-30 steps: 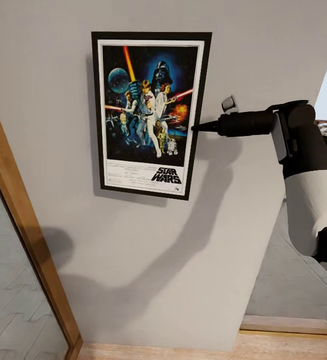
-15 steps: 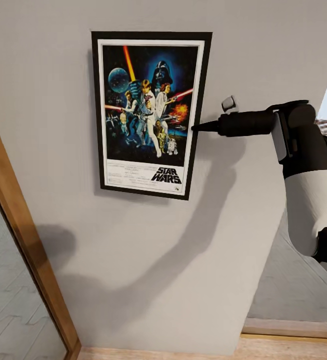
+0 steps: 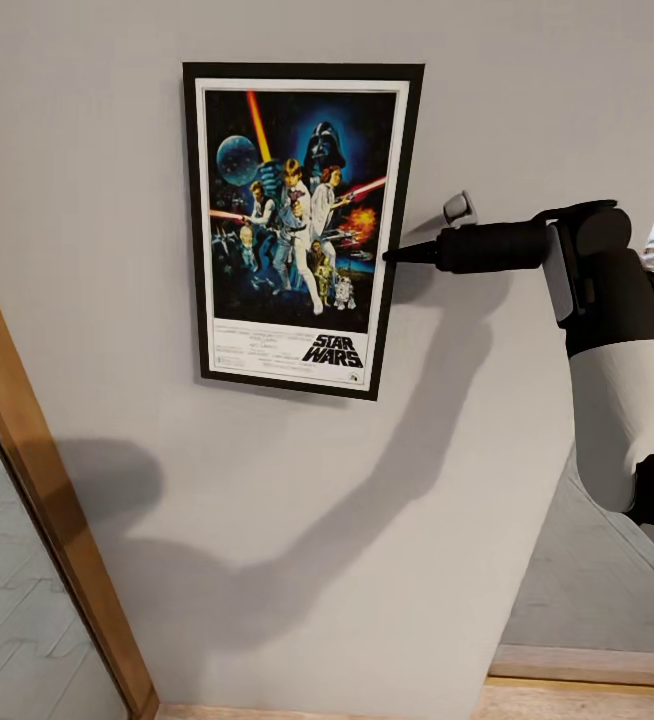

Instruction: Pick up the poster from the kitchen countertop and hang it on one of the wall nails in the kitchen.

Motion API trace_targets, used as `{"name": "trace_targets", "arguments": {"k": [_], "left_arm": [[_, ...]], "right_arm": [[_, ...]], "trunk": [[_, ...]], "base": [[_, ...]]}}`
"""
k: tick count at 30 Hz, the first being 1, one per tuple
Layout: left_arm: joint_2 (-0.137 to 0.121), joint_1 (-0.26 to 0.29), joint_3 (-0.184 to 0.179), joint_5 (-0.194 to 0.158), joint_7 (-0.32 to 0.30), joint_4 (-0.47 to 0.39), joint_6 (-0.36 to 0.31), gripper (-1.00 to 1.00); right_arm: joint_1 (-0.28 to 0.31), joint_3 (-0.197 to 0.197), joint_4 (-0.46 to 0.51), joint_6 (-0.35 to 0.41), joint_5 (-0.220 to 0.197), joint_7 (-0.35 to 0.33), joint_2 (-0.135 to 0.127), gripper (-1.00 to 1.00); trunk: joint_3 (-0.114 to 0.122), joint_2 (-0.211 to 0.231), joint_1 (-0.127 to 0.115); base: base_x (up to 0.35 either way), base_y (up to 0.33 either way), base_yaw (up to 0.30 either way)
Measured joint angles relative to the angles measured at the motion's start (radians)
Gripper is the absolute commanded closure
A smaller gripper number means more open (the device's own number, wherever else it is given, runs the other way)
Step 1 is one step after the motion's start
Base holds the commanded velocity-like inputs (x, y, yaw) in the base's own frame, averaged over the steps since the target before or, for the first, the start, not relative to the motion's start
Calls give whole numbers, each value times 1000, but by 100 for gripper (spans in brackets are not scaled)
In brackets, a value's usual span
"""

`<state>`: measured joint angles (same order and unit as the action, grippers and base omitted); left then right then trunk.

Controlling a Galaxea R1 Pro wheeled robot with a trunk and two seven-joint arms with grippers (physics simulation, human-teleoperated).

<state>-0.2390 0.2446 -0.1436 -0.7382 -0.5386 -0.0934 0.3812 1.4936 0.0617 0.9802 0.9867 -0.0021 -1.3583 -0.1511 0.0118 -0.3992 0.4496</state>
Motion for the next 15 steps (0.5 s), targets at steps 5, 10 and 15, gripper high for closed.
{"name": "trace_targets", "arguments": {"k": [5, 10, 15], "left_arm": [[0, 0, 0, 0, 0, 0, 0, -100], [0, 0, 0, 0, 0, 0, 0, -100], [0, 0, 0, 0, 0, 0, 0, -100]], "right_arm": [[0, 0, 0, 0, 0, 0, 0, 100], [0, 0, 0, 0, 0, 0, 0, 100], [0, 0, 0, 0, 0, 0, -1, 100]], "trunk": [[0, 0, 0], [0, 0, 0], [0, 0, 0]], "base": [[0, 0, 0], [0, 0, 0], [0, 0, 0]]}}
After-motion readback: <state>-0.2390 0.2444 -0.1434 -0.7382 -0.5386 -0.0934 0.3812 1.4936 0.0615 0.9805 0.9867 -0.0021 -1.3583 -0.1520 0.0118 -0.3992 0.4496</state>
